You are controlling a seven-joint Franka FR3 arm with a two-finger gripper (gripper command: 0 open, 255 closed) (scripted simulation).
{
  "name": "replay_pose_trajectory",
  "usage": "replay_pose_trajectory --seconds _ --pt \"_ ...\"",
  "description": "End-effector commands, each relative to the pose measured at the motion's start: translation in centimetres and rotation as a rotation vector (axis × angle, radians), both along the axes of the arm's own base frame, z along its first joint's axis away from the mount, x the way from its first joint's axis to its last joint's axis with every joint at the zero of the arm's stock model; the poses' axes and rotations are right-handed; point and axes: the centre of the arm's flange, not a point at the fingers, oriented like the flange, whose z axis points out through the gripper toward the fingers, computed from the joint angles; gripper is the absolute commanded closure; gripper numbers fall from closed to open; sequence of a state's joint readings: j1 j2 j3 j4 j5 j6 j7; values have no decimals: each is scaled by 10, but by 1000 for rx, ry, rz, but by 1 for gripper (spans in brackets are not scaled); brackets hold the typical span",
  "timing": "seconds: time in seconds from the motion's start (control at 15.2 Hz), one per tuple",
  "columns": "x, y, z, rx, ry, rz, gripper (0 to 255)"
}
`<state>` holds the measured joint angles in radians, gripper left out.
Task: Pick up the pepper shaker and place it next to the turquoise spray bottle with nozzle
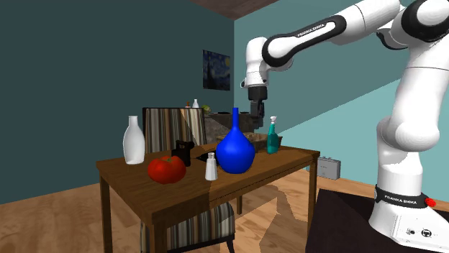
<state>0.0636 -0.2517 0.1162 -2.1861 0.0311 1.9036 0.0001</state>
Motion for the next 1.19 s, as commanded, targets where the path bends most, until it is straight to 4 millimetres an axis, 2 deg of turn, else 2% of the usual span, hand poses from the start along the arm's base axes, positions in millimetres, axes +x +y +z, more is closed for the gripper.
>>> replay_pose_trajectory --seconds 0.0,0.92,0.99,1.12 --pt "18 13 -12 -10 -10 19 0" --pt "157 94 -97 -83 -70 149 0" --pt "164 98 -101 -87 -73 156 0" --pt "165 97 -111 -87 -73 156 0"
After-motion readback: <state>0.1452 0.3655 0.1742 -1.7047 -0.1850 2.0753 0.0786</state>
